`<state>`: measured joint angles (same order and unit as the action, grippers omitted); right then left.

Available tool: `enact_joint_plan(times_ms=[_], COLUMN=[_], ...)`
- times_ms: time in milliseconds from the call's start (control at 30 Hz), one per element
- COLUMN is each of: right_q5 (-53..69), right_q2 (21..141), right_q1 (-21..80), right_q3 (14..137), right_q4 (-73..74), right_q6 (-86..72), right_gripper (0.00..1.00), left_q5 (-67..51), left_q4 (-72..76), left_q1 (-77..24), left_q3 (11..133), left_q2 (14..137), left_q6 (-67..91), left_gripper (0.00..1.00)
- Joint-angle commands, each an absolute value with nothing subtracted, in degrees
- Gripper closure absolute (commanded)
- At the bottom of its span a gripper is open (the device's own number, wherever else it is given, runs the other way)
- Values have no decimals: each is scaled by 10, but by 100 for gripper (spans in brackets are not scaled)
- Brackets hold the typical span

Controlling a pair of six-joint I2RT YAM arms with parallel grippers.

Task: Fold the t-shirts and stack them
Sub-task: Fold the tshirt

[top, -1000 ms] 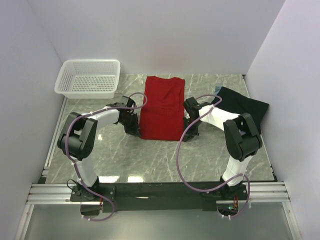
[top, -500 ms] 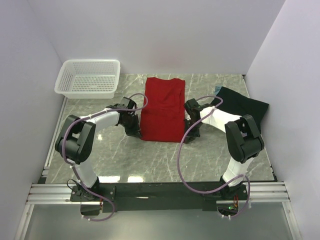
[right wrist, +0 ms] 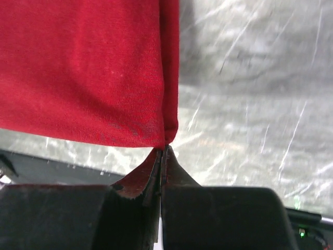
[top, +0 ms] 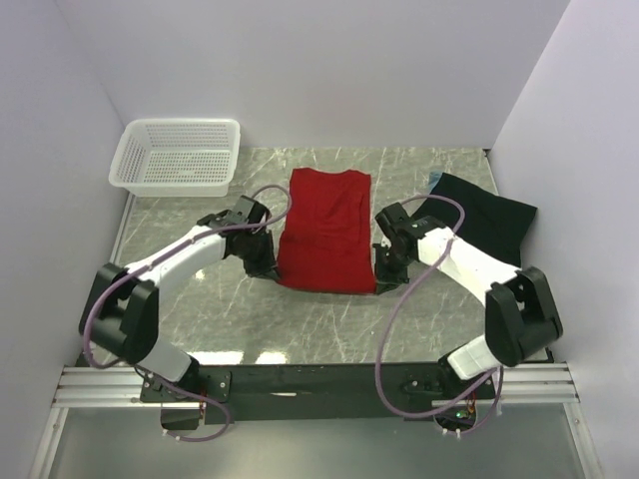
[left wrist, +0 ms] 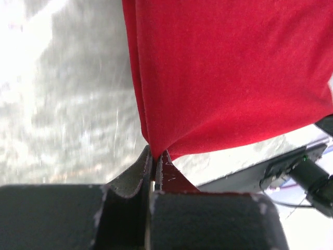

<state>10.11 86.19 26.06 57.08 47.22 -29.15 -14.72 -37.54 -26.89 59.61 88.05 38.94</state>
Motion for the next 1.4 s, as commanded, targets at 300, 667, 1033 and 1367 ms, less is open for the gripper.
enact_joint_plan(times_ms=[300, 667, 1033, 1367], right_q5=[73, 42, 1, -33], right_q2=[705, 662, 749, 847], right_q1=[351, 401, 359, 307], right_q3=[548, 625, 694, 837], right_q4=[612, 664, 624, 637], right_q6=[-372, -446, -432, -379], right_gripper=[100, 100, 100, 100], left_q5=[-170, -215, -234, -253], left_q4=[-511, -551, -512, -510], left_q1=[-310, -317, -265, -228], left_q3=[534, 564, 635, 756], left_q2=[709, 641, 761, 865], left_q6=[449, 478, 411, 369], left_gripper=[100, 100, 100, 100])
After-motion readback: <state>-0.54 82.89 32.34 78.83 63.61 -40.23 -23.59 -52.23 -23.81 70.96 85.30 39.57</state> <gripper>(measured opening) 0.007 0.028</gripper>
